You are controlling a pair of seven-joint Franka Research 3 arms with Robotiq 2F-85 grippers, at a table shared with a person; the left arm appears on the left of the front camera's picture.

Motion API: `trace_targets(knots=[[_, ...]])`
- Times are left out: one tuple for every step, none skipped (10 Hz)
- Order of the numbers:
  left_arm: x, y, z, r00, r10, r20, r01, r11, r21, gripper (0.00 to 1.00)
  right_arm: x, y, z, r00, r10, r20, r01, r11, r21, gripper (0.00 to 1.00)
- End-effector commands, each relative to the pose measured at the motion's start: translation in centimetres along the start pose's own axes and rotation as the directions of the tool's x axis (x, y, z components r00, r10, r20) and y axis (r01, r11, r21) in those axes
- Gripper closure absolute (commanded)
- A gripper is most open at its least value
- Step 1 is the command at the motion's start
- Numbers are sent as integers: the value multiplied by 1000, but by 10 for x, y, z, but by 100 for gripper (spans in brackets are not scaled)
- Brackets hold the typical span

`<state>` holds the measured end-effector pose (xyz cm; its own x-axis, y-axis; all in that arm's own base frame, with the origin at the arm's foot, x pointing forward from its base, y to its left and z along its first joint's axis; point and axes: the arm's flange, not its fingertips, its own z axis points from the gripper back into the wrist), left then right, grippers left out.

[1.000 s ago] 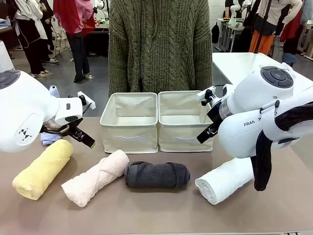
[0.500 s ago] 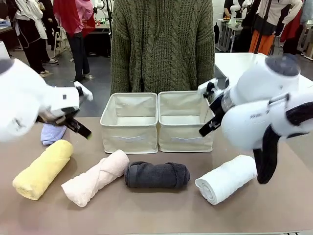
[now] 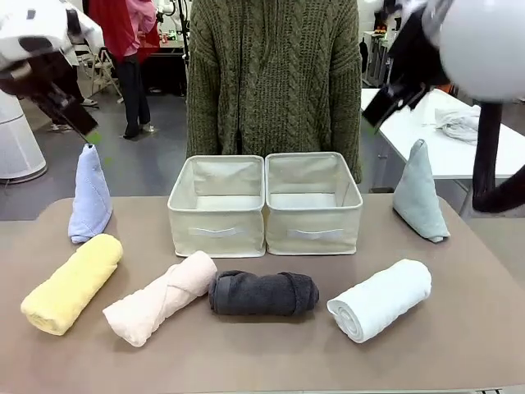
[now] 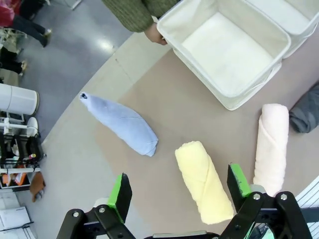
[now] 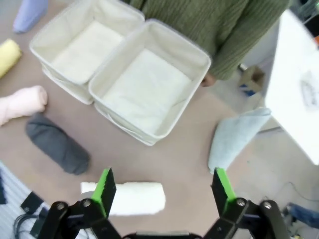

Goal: Sort the towels based on their folding style.
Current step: Pick up one triangle-folded towel and place it in the left Fabric basket.

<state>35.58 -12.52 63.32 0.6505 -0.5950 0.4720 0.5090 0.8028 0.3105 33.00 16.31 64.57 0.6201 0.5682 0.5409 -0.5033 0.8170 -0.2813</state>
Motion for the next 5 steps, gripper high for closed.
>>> trace_targets(knots=[[-4,-4,-3,998,-12,55,7,996,90,0,-11,-1,-27,1000,1,-6,0,1000,28,0],[0,0,0,1000,0,0,0,1000,0,0,-11,-1,-27,1000,1,-6,0,1000,28,0],[0,0,0,1000,0,0,0,1000,0,0,-11,-1,-27,1000,1,-6,0,1000,28,0],[0,0,0,1000,0,0,0,1000,0,0,-11,-1,-27,1000,1,-6,0,1000,28,0],[2,2,7,1000,-5,13,4,1000,18,0,-11,-1,-27,1000,1,-6,0,1000,28,0]])
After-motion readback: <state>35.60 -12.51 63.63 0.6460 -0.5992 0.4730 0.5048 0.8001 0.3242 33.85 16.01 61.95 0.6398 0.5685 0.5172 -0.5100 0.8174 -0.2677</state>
